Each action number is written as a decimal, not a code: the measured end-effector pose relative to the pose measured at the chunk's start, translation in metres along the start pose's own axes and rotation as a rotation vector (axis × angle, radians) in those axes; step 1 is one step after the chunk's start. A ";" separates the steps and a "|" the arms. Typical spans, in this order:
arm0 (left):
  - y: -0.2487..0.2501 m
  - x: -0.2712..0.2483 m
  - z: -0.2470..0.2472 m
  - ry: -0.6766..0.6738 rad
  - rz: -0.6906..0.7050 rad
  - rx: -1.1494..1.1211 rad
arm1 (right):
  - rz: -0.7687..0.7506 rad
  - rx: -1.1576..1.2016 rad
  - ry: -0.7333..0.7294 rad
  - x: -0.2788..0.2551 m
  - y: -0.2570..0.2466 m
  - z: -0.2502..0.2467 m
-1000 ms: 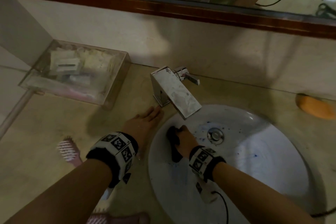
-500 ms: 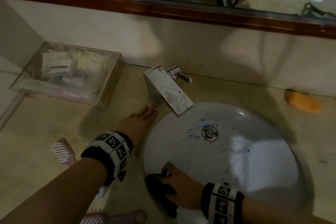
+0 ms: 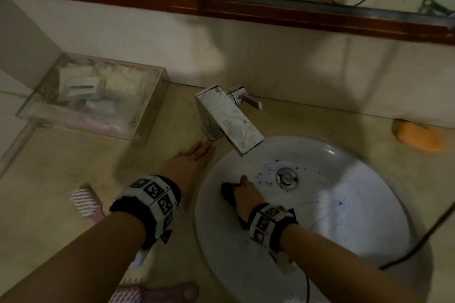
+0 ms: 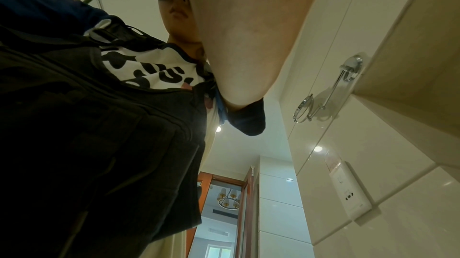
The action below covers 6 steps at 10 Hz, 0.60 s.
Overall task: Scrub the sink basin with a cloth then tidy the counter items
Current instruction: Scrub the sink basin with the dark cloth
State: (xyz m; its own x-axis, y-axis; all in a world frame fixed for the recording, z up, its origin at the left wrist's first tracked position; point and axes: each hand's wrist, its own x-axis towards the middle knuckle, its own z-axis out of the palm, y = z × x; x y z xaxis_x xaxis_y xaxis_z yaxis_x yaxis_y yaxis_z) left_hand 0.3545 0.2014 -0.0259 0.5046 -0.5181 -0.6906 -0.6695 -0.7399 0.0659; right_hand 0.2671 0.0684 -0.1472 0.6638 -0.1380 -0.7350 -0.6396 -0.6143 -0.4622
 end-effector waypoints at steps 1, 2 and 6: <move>0.005 -0.003 -0.002 -0.016 -0.036 0.018 | -0.067 -0.061 -0.029 -0.011 0.001 -0.010; 0.004 -0.004 -0.002 -0.007 -0.031 0.018 | -0.284 -0.182 -0.165 -0.052 -0.005 -0.001; 0.003 -0.001 -0.002 -0.049 -0.054 0.031 | -0.050 -0.001 0.112 -0.020 -0.026 0.012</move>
State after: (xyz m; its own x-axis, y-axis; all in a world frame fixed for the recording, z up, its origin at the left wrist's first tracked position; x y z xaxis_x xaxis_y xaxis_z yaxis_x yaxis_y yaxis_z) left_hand 0.3531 0.1986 -0.0234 0.5139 -0.4553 -0.7270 -0.6588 -0.7523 0.0054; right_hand 0.2662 0.0962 -0.1264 0.7343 -0.1927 -0.6508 -0.6039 -0.6232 -0.4968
